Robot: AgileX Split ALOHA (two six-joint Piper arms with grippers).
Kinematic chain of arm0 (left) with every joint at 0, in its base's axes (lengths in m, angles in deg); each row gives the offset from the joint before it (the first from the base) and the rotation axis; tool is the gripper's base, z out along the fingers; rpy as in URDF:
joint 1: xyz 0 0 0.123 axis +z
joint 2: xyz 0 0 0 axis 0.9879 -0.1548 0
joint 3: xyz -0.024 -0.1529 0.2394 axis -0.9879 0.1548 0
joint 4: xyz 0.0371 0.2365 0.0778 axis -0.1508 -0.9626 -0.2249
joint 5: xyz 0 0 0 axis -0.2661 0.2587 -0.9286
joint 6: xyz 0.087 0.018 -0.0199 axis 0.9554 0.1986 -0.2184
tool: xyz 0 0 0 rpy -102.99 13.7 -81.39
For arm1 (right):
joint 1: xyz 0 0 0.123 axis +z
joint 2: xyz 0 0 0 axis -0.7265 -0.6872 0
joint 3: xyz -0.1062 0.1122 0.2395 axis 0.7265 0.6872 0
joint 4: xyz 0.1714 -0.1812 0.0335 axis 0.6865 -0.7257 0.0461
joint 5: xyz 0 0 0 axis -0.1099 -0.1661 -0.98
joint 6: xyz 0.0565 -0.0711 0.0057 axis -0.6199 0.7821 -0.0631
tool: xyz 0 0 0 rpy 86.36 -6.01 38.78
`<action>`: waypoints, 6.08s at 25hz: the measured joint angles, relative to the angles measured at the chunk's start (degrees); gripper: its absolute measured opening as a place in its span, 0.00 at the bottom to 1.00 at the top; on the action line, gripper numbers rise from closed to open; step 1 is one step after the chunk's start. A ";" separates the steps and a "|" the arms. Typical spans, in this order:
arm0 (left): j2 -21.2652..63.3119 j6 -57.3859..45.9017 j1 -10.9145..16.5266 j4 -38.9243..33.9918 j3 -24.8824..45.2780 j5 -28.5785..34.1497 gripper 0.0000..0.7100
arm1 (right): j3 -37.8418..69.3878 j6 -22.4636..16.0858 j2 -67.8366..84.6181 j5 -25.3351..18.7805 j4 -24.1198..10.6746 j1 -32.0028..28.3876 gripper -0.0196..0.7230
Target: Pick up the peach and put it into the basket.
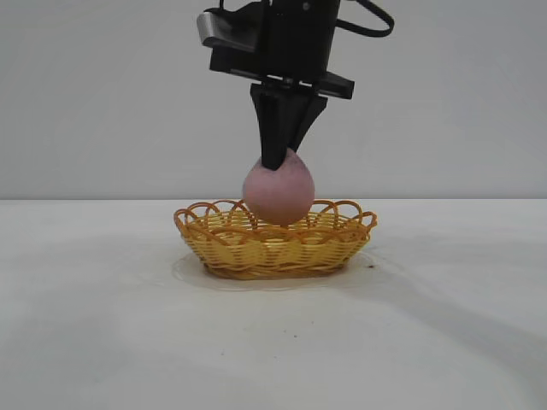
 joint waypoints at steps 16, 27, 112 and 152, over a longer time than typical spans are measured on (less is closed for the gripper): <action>0.00 0.00 0.00 0.00 0.00 0.00 0.65 | -0.13 0.09 -0.33 0.00 -1.76 0.36 0.33; 0.00 0.00 0.00 0.00 0.00 0.00 0.65 | -0.13 -2.11 -0.33 0.00 -6.69 -7.69 0.33; 0.00 0.00 -0.04 0.00 0.00 0.00 0.65 | 82.65 -15.90 129.96 2.20 -5.31 -30.82 0.49; 0.00 0.00 -2.16 -0.08 0.00 0.00 0.65 | 82.65 -15.90 129.96 2.20 -5.18 -30.82 0.49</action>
